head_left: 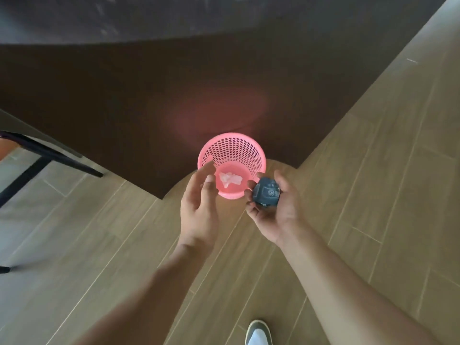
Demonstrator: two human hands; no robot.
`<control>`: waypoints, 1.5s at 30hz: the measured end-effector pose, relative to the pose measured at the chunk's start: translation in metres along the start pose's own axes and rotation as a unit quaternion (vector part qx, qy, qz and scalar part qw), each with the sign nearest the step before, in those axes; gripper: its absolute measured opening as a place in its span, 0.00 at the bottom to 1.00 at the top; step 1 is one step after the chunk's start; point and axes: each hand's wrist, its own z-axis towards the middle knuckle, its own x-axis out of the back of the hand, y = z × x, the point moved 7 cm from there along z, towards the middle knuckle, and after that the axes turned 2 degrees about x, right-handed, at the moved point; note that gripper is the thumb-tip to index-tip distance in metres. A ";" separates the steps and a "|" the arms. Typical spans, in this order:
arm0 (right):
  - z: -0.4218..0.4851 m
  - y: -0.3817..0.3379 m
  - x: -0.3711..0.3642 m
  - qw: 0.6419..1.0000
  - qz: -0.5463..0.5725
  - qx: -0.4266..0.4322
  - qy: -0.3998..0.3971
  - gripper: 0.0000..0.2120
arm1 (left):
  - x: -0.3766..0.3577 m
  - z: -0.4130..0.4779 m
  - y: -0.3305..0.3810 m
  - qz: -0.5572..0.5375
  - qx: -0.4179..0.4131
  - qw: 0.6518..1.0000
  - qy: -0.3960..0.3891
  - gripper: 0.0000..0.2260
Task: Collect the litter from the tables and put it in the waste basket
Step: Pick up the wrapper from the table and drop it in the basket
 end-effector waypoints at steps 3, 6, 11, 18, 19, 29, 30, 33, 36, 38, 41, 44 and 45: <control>0.024 0.004 0.019 0.999 0.004 -0.004 0.035 0.20 | -0.004 0.021 -0.020 0.007 0.013 1.000 0.011 0.16; 0.042 0.004 0.026 0.996 0.000 0.000 0.087 0.19 | -0.003 0.034 -0.027 0.018 0.015 1.000 0.018 0.18; 0.071 -0.015 -0.013 0.994 -0.069 0.010 0.085 0.30 | 0.003 0.041 -0.025 0.036 0.021 0.999 0.019 0.12; 0.067 -0.033 -0.066 0.985 -0.154 0.034 0.066 0.27 | 0.013 0.057 -0.012 0.043 0.030 0.997 0.048 0.11; 0.067 -0.035 -0.068 0.984 -0.162 0.051 0.061 0.26 | 0.014 0.059 -0.009 0.044 0.028 0.997 0.051 0.11; 0.026 -0.052 -0.075 0.972 -0.179 0.149 0.030 0.19 | 0.023 0.050 0.007 0.020 0.014 0.998 0.055 0.14; 0.020 -0.052 -0.078 0.968 -0.194 0.157 0.025 0.18 | 0.024 0.046 0.009 0.016 0.013 0.998 0.055 0.13; -0.004 -0.049 -0.092 0.948 -0.254 0.191 0.005 0.25 | 0.029 0.033 0.023 0.011 0.009 0.998 0.057 0.11; -0.026 -0.042 -0.111 0.914 -0.328 0.236 -0.027 0.26 | 0.038 0.020 0.042 0.001 -0.004 0.998 0.067 0.11; -0.037 -0.034 -0.122 0.897 -0.359 0.252 -0.056 0.16 | 0.049 0.011 0.056 -0.004 -0.015 0.997 0.077 0.12; -0.058 -0.016 -0.137 0.864 -0.407 0.275 -0.104 0.11 | 0.074 -0.010 0.073 -0.010 -0.028 0.995 0.099 0.13; -0.089 0.008 -0.148 0.835 -0.443 0.289 -0.151 0.17 | 0.101 -0.042 0.081 -0.015 -0.031 0.993 0.113 0.13; -0.101 0.019 -0.151 0.827 -0.452 0.291 -0.166 0.20 | 0.112 -0.055 0.082 -0.015 -0.031 0.992 0.122 0.13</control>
